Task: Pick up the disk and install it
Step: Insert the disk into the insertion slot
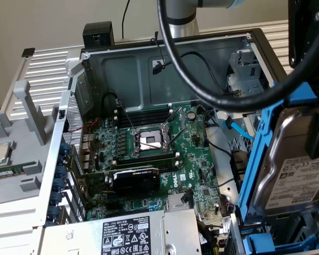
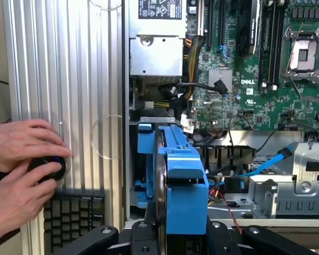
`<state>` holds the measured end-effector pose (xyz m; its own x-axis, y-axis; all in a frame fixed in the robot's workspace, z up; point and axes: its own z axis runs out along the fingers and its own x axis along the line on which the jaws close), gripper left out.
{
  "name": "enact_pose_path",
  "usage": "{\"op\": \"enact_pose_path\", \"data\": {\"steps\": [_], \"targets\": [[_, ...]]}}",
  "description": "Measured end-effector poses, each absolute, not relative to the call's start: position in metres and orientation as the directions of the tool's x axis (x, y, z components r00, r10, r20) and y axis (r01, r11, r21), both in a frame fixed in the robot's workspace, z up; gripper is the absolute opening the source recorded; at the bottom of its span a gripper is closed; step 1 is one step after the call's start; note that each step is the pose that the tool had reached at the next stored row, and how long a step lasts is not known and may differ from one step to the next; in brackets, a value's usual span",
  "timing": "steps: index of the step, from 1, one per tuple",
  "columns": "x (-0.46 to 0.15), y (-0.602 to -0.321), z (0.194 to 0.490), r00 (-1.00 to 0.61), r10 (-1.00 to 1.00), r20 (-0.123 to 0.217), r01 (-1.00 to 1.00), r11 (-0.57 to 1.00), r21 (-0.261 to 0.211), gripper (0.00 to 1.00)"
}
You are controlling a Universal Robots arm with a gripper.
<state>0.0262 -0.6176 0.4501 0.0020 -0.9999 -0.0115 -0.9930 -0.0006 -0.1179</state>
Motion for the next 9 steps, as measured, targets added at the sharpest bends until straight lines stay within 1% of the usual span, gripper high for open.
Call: {"op": "enact_pose_path", "data": {"steps": [9], "targets": [[0.0278,-0.6176,0.4488,0.002,-1.0,-0.012,-0.993,-0.001,-0.116,0.37]]}}
